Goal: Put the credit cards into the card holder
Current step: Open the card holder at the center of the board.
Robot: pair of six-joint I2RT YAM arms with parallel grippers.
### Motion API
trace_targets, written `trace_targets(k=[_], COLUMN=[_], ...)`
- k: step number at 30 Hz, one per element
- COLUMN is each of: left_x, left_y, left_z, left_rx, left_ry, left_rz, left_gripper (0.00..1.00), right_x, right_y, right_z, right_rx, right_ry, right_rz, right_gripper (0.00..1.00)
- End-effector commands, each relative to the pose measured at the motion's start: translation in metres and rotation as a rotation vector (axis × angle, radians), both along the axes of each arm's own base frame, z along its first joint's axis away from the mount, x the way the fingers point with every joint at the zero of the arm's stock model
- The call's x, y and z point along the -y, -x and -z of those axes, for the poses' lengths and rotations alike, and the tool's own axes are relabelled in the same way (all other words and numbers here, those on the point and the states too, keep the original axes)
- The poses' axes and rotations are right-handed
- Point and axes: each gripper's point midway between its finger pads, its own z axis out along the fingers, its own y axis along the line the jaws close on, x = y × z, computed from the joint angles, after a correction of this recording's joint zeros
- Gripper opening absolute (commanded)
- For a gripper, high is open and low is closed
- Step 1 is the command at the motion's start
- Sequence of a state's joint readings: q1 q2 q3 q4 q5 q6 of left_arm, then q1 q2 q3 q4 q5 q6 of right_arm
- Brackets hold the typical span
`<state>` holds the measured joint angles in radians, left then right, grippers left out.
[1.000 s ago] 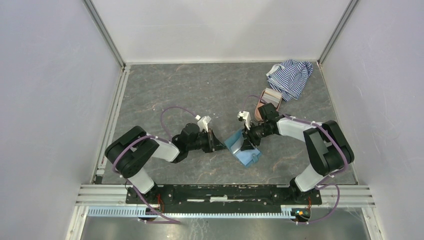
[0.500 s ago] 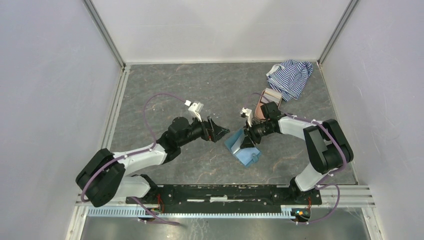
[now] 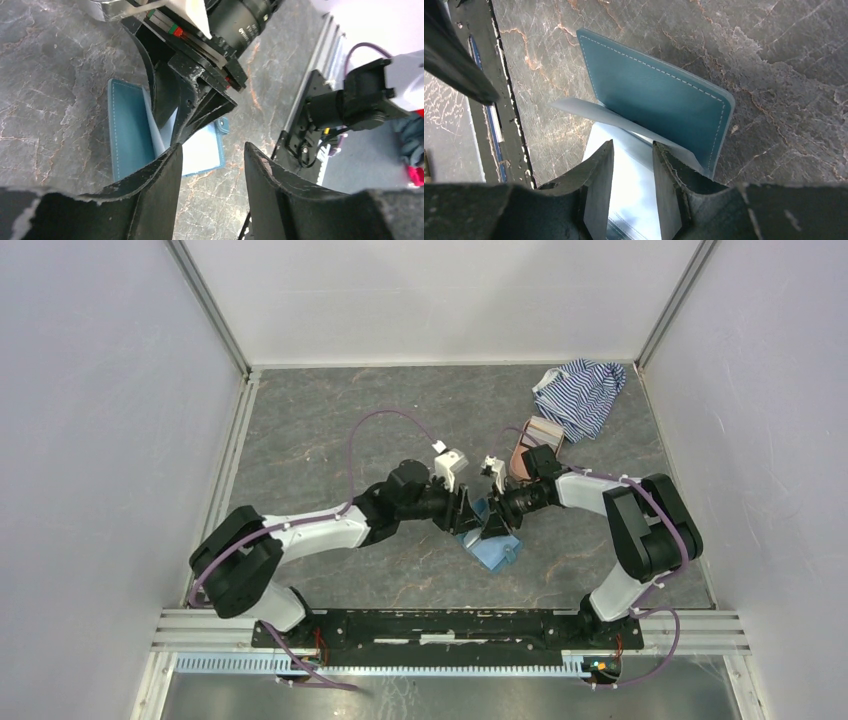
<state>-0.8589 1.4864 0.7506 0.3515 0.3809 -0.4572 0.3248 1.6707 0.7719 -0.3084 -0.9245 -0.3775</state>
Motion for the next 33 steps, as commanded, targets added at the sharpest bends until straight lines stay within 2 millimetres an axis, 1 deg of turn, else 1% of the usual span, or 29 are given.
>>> trace_targets(k=[1,3,7,9,15,17,18,19,20,24,28,30,31,32,33], left_x=[-0.004,-0.005,-0.004,-0.003,0.003,0.004,0.004,0.004,0.004,-0.003,-0.014,-0.019,-0.021,-0.023,-0.025], left_y=[-0.009,-0.012,-0.017,-0.018,-0.013,-0.012,-0.012,-0.012,-0.013,-0.013,-0.007,-0.003,-0.004,0.002,0.003], left_z=[0.034,0.046,0.058,0.062,0.074,0.080,0.083,0.085,0.087,0.087,0.079,0.075,0.072,0.070,0.067], left_rx=[0.041,0.044,0.057,0.059,0.027,0.011,0.004,-0.004,-0.011,-0.042,-0.105,-0.145,-0.153,-0.171,-0.164], left_ry=[-0.215,-0.279,-0.353,-0.374,-0.379,-0.386,-0.390,-0.393,-0.392,-0.367,-0.289,-0.238,-0.209,-0.193,-0.180], left_rz=[-0.028,-0.047,-0.070,-0.069,-0.030,-0.027,-0.029,-0.034,-0.046,-0.115,-0.216,-0.272,-0.314,-0.330,-0.371], left_gripper=[0.55,0.55,0.54,0.51,0.40,0.30,0.21,0.08,0.03,0.02,0.02,0.02,0.02,0.02,0.02], right_x=[-0.004,-0.004,-0.004,-0.003,-0.003,-0.003,-0.003,-0.003,-0.002,0.003,0.015,0.019,0.019,0.019,0.018], right_y=[-0.012,-0.012,-0.012,-0.013,-0.012,-0.012,-0.012,-0.012,-0.012,-0.014,-0.019,-0.016,-0.012,-0.009,-0.006], right_z=[-0.008,-0.008,-0.008,-0.008,-0.008,-0.009,-0.010,-0.011,-0.012,-0.023,-0.039,-0.044,-0.045,-0.046,-0.047], right_rx=[0.020,0.020,0.015,0.014,0.013,0.014,0.017,0.023,0.029,0.065,0.122,0.150,0.151,0.149,0.142], right_ry=[-0.037,-0.038,-0.038,-0.039,-0.041,-0.043,-0.045,-0.046,-0.048,-0.069,-0.095,-0.099,-0.104,-0.111,-0.121], right_rz=[0.005,0.005,0.007,0.007,0.005,0.002,-0.001,-0.004,-0.008,-0.013,-0.001,-0.010,-0.020,-0.030,-0.036], right_gripper=[0.41,0.41,0.40,0.40,0.40,0.40,0.40,0.40,0.40,0.40,0.41,0.43,0.44,0.45,0.45])
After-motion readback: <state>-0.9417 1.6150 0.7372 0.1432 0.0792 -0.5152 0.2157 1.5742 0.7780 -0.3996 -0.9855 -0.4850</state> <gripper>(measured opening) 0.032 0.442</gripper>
